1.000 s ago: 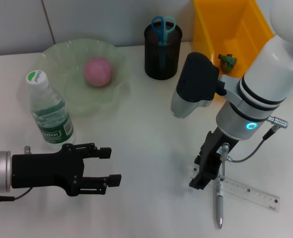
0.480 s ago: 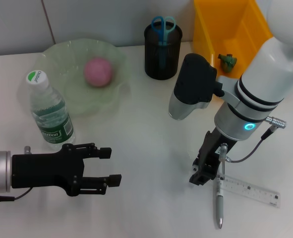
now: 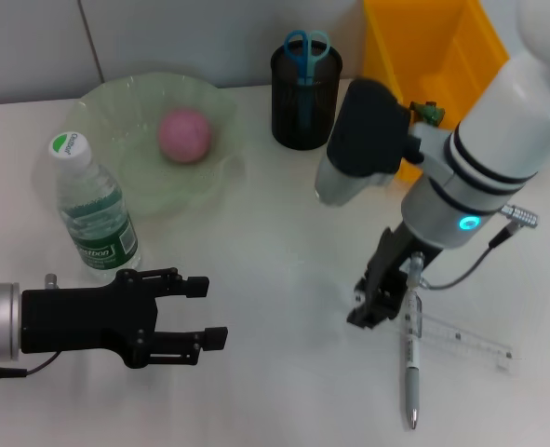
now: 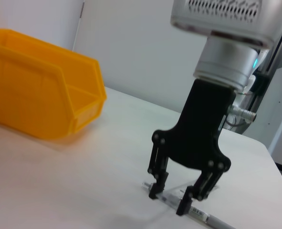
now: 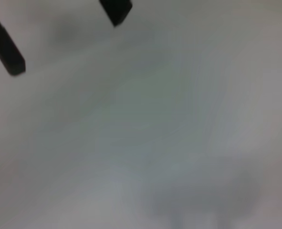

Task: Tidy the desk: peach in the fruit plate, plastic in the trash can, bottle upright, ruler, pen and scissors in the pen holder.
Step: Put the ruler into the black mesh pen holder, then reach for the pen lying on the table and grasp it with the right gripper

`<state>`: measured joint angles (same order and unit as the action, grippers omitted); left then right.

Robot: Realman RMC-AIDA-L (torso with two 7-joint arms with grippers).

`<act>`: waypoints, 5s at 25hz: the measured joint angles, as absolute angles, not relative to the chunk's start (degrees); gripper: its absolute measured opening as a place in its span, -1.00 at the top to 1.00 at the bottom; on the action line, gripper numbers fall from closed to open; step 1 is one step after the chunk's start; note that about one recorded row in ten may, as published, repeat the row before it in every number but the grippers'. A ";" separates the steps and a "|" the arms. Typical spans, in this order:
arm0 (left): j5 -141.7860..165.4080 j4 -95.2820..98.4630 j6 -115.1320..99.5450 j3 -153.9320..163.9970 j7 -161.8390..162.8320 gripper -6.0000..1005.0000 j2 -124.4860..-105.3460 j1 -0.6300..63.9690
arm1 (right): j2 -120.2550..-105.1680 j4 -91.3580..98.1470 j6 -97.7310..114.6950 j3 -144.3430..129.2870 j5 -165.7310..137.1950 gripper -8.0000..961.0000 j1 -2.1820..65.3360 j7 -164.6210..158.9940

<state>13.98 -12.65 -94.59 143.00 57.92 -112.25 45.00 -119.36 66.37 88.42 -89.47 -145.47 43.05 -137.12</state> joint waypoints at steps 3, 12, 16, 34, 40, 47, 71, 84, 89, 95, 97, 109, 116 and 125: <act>13.97 -12.66 -94.70 143.00 57.92 -0.59 -112.24 44.99 | -119.19 71.26 89.12 -87.72 -145.61 0.20 41.83 -138.10; 13.97 -12.66 -95.15 143.00 57.91 -0.59 -112.34 45.48 | -119.17 80.80 85.51 -75.42 -145.51 0.20 40.67 -138.35; 14.05 -12.66 -95.29 143.00 57.92 -0.59 -112.36 45.57 | -119.17 82.28 81.33 -72.90 -145.38 0.20 40.67 -138.25; 14.32 -12.64 -95.98 143.00 57.64 -0.59 -112.50 45.62 | -119.08 76.08 48.70 -70.03 -128.13 0.20 39.23 -130.55; 14.32 -12.62 -95.98 142.99 57.54 -0.59 -112.50 45.62 | -119.13 67.58 40.12 -70.06 -114.18 0.20 40.25 -118.68; 14.36 -12.42 -95.98 142.99 57.40 -0.59 -112.50 45.62 | -119.12 55.47 32.72 -69.81 -96.03 0.20 43.12 -101.29; 14.14 -12.57 -95.97 142.99 57.94 -0.59 -112.59 45.77 | -119.34 35.72 30.46 -69.48 -62.74 0.20 47.59 -66.84; 14.09 -12.58 -96.05 143.00 58.02 -0.59 -112.42 45.64 | -119.44 29.15 31.09 -69.51 -56.25 0.20 49.62 -57.77; 14.11 -12.63 -96.07 142.99 58.37 -0.59 -112.38 45.62 | -119.52 28.08 31.14 -69.98 -54.62 0.20 49.92 -55.50; 14.20 -12.66 -96.07 143.00 58.53 -0.59 -112.27 45.44 | -119.54 27.64 31.21 -70.08 -54.58 0.20 49.92 -55.38; 14.25 -12.67 -96.07 143.00 58.54 -0.59 -112.23 45.38 | -119.54 27.32 31.28 -70.22 -54.51 0.20 49.92 -55.36; 14.47 -12.65 -96.06 143.04 58.44 -0.59 -112.23 45.30 | -119.53 27.15 31.29 -70.40 -54.48 -0.30 49.54 -55.79; 14.49 -12.63 -96.08 143.09 57.97 -0.59 -112.14 45.23 | -119.55 30.34 33.96 -70.58 -54.48 -0.39 46.93 -58.12; 14.39 -12.66 -96.16 143.09 57.84 -0.59 -112.06 45.47 | -118.88 48.97 38.46 -75.48 -65.83 -0.39 33.90 -84.45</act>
